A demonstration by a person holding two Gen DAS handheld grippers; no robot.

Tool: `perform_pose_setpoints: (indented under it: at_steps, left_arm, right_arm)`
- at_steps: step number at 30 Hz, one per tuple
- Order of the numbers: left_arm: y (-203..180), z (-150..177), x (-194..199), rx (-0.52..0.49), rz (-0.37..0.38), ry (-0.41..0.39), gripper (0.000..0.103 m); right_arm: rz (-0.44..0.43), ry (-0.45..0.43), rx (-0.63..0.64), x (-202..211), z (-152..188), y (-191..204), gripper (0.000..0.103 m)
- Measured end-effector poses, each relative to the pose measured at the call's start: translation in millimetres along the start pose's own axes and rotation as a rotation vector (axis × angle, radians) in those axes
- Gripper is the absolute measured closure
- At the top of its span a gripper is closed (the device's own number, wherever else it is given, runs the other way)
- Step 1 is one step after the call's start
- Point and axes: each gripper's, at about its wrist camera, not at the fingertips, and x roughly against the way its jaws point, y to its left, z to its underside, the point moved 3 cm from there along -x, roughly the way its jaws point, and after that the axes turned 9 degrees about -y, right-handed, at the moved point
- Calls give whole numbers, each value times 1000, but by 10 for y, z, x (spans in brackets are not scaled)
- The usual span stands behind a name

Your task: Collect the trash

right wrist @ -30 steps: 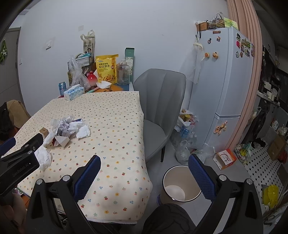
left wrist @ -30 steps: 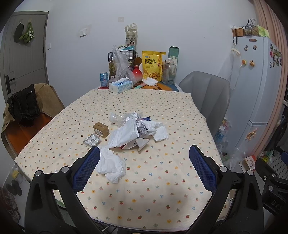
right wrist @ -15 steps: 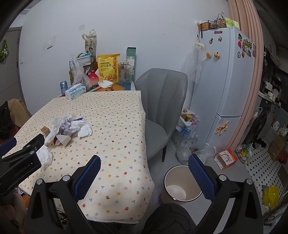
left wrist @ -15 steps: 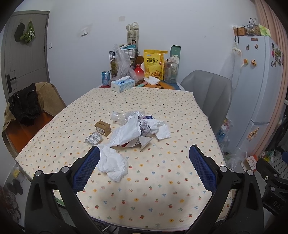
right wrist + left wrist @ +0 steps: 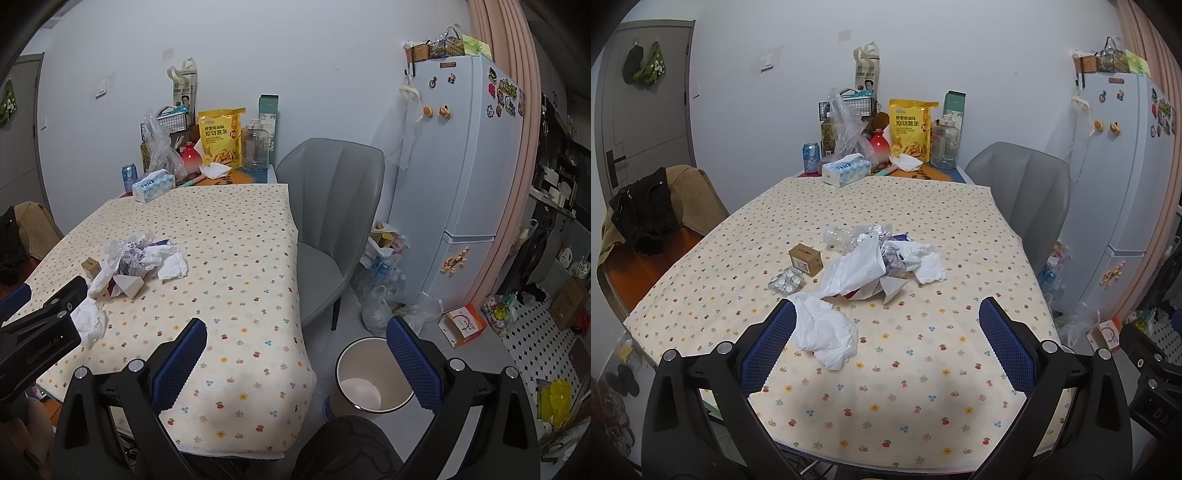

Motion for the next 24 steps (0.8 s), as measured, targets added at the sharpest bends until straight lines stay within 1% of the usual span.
perform_pose_setpoints:
  at_steps: [9,15,20,24]
  left_arm:
    - [153,20,-89,17,-27,13,5]
    - [361,76,-191,39,-51,33,5]
    - [544,160,-310,55,-69,61,5]
    - [628,249,-454,64,-72,102,9]
  right_arm:
    - [-32,14,0,-113,-48,106,8]
    - [-73,32,11,-253,-67,310,8]
    - [-109,52,26,-360,-29,487,8]
    - [-126,79,37,-487,36,584,8]
